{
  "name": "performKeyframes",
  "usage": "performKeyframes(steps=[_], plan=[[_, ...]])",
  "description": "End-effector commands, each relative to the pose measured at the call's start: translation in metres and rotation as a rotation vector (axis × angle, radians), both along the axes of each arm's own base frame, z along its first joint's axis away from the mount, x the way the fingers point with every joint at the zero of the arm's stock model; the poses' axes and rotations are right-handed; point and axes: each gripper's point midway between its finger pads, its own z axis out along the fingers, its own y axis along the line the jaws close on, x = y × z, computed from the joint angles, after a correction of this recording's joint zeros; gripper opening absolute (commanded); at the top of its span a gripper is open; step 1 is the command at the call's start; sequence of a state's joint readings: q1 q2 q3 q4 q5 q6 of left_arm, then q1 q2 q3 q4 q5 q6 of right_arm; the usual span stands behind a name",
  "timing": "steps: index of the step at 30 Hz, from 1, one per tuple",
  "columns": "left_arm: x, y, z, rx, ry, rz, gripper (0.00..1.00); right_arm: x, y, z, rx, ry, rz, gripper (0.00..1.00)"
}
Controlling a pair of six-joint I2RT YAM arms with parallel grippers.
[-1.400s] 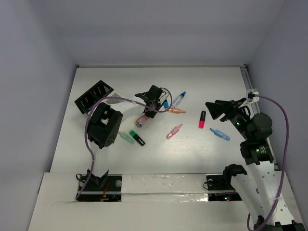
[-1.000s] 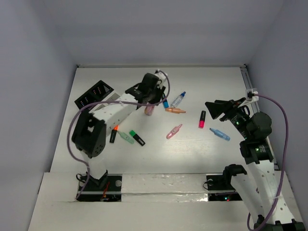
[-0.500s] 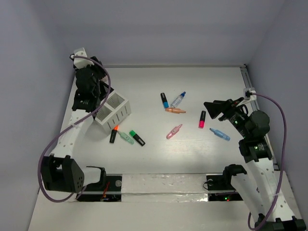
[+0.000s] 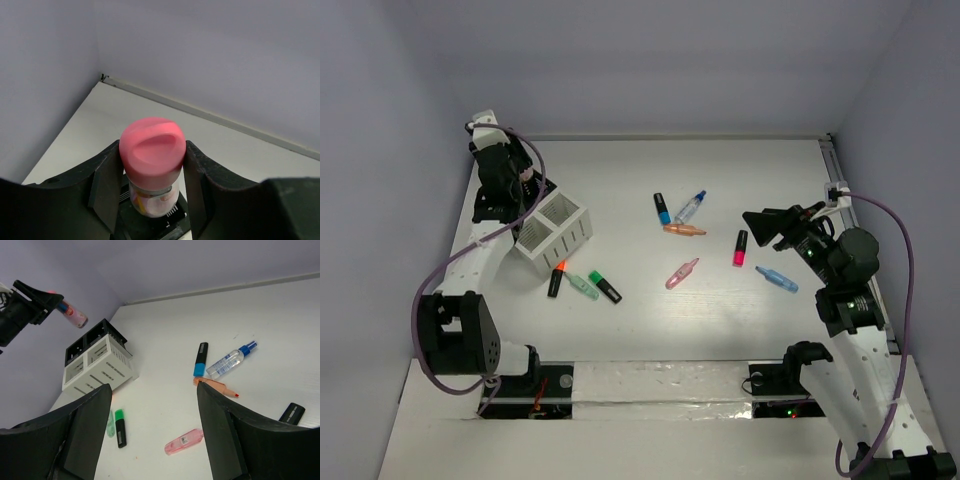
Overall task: Sort the stationery into containers
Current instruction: Place the pen in the storage box.
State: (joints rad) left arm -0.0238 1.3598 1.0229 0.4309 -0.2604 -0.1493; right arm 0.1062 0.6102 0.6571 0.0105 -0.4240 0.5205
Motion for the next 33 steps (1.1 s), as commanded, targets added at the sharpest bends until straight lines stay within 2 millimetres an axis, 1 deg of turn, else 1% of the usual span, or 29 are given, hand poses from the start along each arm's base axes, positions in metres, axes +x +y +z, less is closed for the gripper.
performKeyframes(steps=[1, 7, 14, 16, 17, 19, 20, 21, 22, 23, 26, 29, 30, 31, 32, 33], plan=[[0.009, -0.001, 0.007, 0.030, -0.065, -0.019, 0.00, -0.001, 0.004, 0.011, 0.009, -0.054, 0.021, 0.75], [0.019, -0.004, -0.011, 0.029, -0.031, -0.036, 0.00, -0.001, 0.003, 0.011, 0.008, -0.055, 0.016, 0.75], [0.022, -0.004, -0.028, 0.038, 0.005, -0.038, 0.00, 0.000, 0.004, 0.010, 0.008, -0.051, 0.021, 0.75], [0.022, -0.003, -0.036, 0.042, 0.020, -0.036, 0.00, 0.000, 0.004, 0.011, 0.009, -0.055, 0.019, 0.75], [0.022, -0.003, -0.039, 0.042, 0.026, -0.036, 0.02, 0.000, 0.004, 0.010, 0.009, -0.054, 0.019, 0.75], [0.023, -0.002, -0.046, 0.042, 0.040, -0.033, 0.09, 0.000, 0.004, 0.010, 0.008, -0.055, 0.018, 0.75], [0.023, -0.002, -0.048, 0.042, 0.044, -0.032, 0.18, 0.000, 0.004, 0.011, 0.007, -0.055, 0.018, 0.75], [0.023, -0.002, -0.047, 0.041, 0.044, -0.033, 0.24, 0.000, 0.004, 0.011, 0.007, -0.055, 0.018, 0.75], [0.022, -0.003, -0.048, 0.041, 0.049, -0.035, 0.37, -0.001, 0.003, 0.011, 0.008, -0.055, 0.016, 0.75], [0.022, -0.003, -0.047, 0.039, 0.045, -0.036, 0.42, 0.000, 0.003, 0.010, 0.008, -0.053, 0.014, 0.75], [0.020, -0.004, -0.040, 0.038, 0.031, -0.042, 0.54, 0.000, 0.003, 0.010, 0.008, -0.053, 0.014, 0.75], [0.017, -0.011, -0.020, 0.034, -0.007, -0.062, 0.59, 0.000, 0.003, 0.011, 0.008, -0.054, 0.013, 0.75], [0.016, -0.025, -0.012, 0.034, -0.024, -0.094, 0.60, -0.001, 0.003, 0.011, 0.009, -0.054, 0.015, 0.75], [0.012, -0.031, -0.001, 0.034, -0.048, -0.109, 0.60, 0.000, 0.003, 0.010, 0.008, -0.053, 0.013, 0.75], [0.011, -0.037, 0.005, 0.032, -0.059, -0.121, 0.60, 0.000, 0.003, 0.010, 0.008, -0.053, 0.013, 0.75], [0.009, -0.050, 0.015, 0.021, -0.081, -0.150, 0.60, 0.000, 0.003, 0.010, 0.008, -0.053, 0.013, 0.75]])
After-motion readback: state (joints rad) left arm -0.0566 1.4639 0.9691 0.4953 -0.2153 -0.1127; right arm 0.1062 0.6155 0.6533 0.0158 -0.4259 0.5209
